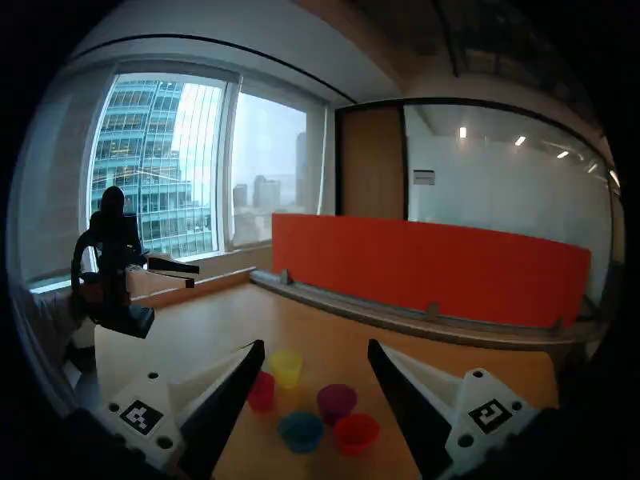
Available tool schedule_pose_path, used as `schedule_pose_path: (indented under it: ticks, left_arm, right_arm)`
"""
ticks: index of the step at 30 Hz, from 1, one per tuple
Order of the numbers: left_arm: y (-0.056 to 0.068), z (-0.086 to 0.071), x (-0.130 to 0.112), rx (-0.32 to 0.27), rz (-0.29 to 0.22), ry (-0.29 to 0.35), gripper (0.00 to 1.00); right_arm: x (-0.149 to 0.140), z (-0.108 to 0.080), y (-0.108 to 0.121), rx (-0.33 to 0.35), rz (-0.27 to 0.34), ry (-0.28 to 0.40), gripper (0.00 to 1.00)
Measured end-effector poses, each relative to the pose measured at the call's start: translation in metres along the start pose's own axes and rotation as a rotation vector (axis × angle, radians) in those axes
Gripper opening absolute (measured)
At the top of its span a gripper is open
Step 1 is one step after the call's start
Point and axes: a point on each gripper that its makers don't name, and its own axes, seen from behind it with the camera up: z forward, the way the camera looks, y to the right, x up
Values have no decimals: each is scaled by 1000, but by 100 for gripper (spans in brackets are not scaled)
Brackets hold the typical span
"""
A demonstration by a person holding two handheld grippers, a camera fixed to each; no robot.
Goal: Pour water
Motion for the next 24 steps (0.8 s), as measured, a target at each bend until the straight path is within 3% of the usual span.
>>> schedule_pose_path:
  ticks: [24]
  left_arm:
    - [4,28,-81,-63,13,-163,100]
  right_arm:
    - [-67,23,-13,100,-28,-147,100]
